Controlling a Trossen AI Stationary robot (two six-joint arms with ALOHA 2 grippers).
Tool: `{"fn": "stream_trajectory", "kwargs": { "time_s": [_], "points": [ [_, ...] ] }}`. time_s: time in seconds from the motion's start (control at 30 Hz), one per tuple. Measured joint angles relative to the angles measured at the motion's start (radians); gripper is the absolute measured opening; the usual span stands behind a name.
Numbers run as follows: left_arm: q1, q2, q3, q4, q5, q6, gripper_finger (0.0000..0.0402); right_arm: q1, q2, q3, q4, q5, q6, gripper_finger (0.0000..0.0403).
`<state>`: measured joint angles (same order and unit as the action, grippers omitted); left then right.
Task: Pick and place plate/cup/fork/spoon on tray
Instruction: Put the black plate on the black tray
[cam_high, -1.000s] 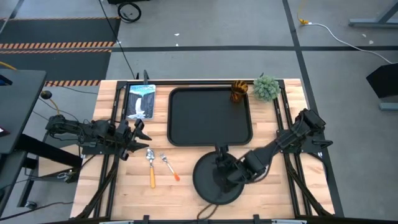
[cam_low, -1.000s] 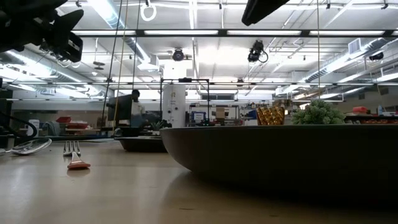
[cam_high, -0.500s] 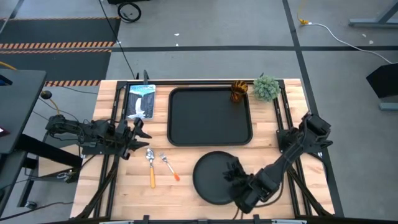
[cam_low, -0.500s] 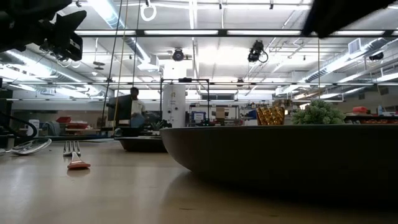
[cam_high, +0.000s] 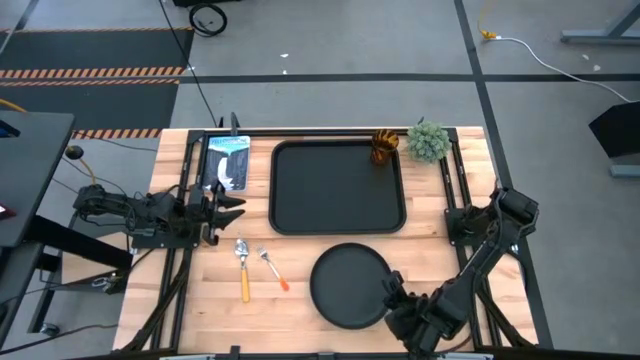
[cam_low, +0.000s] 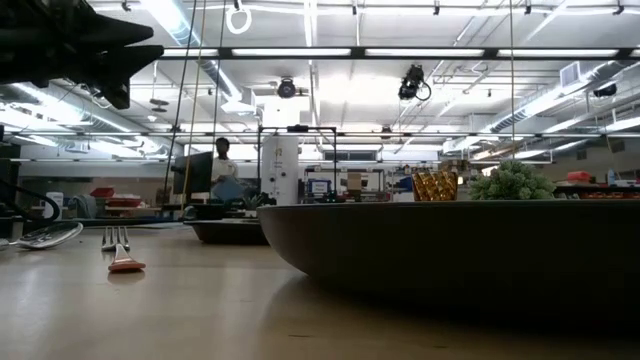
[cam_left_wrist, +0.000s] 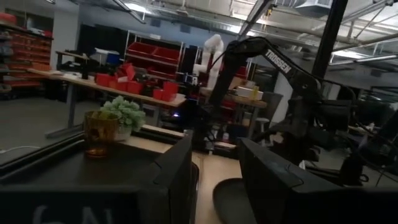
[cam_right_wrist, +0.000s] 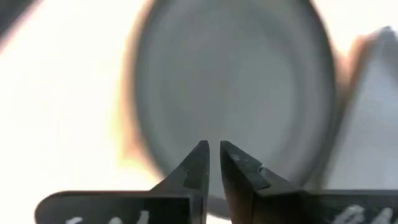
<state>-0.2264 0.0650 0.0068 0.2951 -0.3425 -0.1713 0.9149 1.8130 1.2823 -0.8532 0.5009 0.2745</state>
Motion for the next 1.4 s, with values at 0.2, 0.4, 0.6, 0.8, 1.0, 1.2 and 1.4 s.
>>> {"fn": "stream_trajectory", "kwargs": {
  "time_s": [0.2, 0.4, 0.6, 0.8, 1.0, 1.2, 1.4],
  "points": [
    [0.0, 0.0, 0.0, 0.001, -0.013, -0.001, 0.0142, -0.053, 0.002, 0.0, 0.003, -0.221, 0.077, 0.0054],
    [0.0, 0.0, 0.0, 0.0, -0.013, -0.001, 0.0142, -0.074, 0.003, 0.032, 0.04, -0.197, -0.011, 0.0078],
    [0.0, 0.0, 0.0, -0.001, -0.013, -0.001, 0.0142, -0.097, 0.015, 0.048, 0.121, -0.213, -0.069, 0.0079],
    [0.0, 0.0, 0.0, -0.001, -0.013, -0.008, 0.0142, -0.096, 0.103, 0.112, 0.05, -0.242, -0.101, 0.0079],
    [0.0, 0.0, 0.0, -0.003, -0.013, -0.009, 0.0142, -0.072, 0.118, 0.131, -0.027, -0.244, -0.032, 0.0079],
    [0.0, 0.0, 0.0, -0.003, -0.013, -0.004, 0.0142, -0.058, 0.143, 0.13, -0.114, -0.268, -0.012, 0.0079],
    [0.0, 0.0, 0.0, -0.009, -0.013, -0.003, 0.0142, -0.057, 0.151, 0.13, -0.111, -0.262, -0.01, 0.0079]
  ]
}}
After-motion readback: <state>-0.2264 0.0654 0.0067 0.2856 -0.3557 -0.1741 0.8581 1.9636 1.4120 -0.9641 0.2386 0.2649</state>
